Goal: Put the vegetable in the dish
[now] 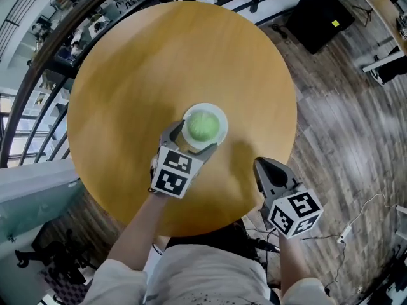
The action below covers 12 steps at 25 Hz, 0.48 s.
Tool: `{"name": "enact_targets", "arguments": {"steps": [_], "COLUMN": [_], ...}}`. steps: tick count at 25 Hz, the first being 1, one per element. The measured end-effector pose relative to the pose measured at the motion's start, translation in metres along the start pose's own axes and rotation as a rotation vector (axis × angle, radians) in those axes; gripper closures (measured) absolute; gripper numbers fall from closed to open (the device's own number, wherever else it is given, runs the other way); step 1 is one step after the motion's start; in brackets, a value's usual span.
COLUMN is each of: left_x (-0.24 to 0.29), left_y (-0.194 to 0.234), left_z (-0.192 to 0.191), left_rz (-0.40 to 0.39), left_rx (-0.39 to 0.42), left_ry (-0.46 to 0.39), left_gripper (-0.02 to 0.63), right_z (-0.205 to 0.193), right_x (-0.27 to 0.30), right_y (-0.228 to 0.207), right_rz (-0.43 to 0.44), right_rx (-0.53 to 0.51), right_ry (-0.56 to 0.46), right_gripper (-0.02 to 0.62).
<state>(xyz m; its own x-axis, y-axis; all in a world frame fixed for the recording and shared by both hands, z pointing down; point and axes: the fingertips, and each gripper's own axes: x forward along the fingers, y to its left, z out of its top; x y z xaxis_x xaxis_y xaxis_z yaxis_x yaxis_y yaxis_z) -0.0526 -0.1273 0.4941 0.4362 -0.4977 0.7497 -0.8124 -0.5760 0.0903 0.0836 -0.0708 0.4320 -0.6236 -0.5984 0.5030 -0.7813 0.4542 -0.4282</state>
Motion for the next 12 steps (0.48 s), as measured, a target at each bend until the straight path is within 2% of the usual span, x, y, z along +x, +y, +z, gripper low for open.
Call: {"name": "enact_targets", "arguments": {"steps": [1, 2, 3, 6, 12], "left_x": [-0.014, -0.032, -0.051, -0.103, -0.176], "left_y": [-0.001, -0.002, -0.004, -0.007, -0.039], "left_z": [0.003, 0.007, 0.01, 0.016, 0.011], "left_rz": [0.013, 0.034, 0.058, 0.122, 0.114], "left_rx": [-0.006, -0.012, -0.018, -0.03, -0.069], "left_ry": [-0.021, -0.051, -0.087, -0.181, -0.245], "left_gripper": [0.176, 0.277, 0.349, 0.528, 0.581], "right_z": [0.005, 0.008, 0.01, 0.015, 0.028], "right_x": [-0.006, -0.013, -0.02, -0.041, -0.079], "right_y": [0.005, 0.011, 0.018, 0.035, 0.071], "right_rz": [-0.001, -0.003, -0.007, -0.017, -0.024], "right_rx": [-0.013, -0.026, -0.04, -0.074, -0.133], "right_ry": [-0.005, -0.009, -0.011, -0.024, -0.069], "right_gripper": [0.57, 0.569, 0.57, 0.57, 0.57]}}
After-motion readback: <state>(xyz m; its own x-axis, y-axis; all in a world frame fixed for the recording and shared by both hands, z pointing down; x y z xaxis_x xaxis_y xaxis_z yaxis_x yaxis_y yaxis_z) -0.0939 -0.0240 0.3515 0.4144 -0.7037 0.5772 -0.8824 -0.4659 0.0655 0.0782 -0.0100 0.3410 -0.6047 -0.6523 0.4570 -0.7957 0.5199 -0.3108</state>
